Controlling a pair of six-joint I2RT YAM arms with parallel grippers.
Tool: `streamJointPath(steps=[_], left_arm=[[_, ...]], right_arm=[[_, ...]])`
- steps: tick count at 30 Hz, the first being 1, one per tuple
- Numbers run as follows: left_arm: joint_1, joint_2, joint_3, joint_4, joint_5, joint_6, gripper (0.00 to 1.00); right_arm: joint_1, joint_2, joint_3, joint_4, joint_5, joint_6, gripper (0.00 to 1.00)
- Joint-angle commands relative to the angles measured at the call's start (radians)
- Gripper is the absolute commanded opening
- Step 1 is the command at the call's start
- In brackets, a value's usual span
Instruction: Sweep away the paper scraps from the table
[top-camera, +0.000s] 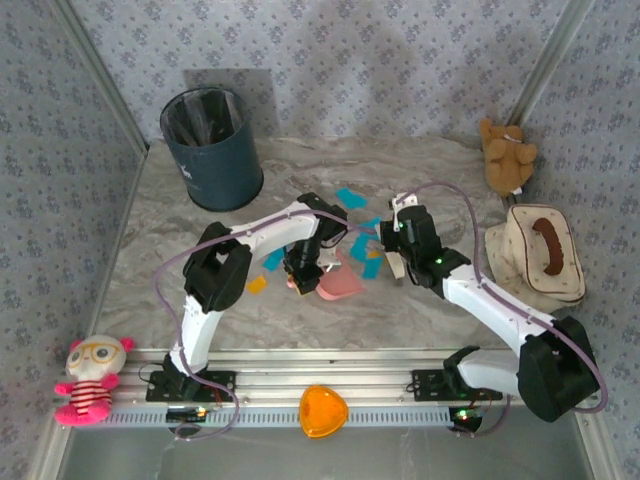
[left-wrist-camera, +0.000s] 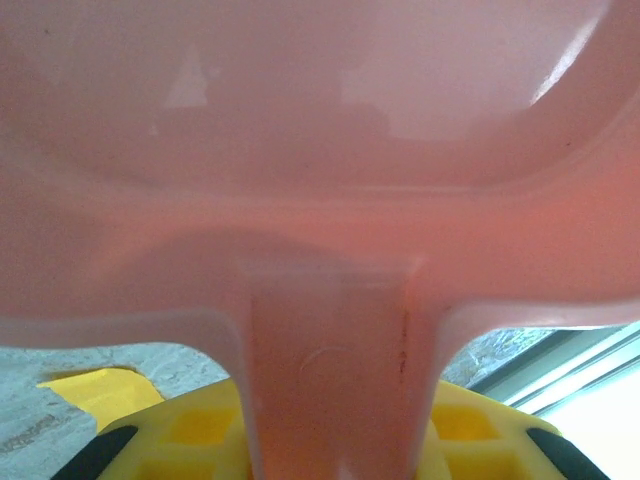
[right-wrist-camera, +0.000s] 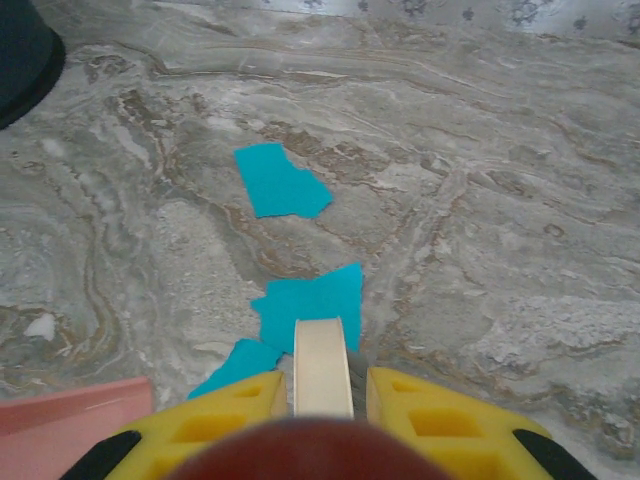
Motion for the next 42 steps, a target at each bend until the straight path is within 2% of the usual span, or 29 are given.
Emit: streamJointPath(steps=[1,33,37,42], left_arm=[[-0.006,0.032,0.038,-0.015,-0.023,-0.009,0.00],[0.037,0.061,0.068,0.025,-0.074,-0.075,0.00],[0.038,0.057,0.065,0.022,-0.077,-0.072,0.00],[0.040,0.040,0.054,0.022,-0.079,-0.066,0.00]], right_arm=[[0.014,0.011,-0.001,0.000,-0.072,0.031,0.00],[0.075,-0.055,0.064,-0.089,-0.313,-0.045,0.00],[0.074,-0.076,0.058,-0.087,-0.289,-0.060,0.00],[0.072,-0.105,0.040,-0.067,-0.193,-0.056,0.00]])
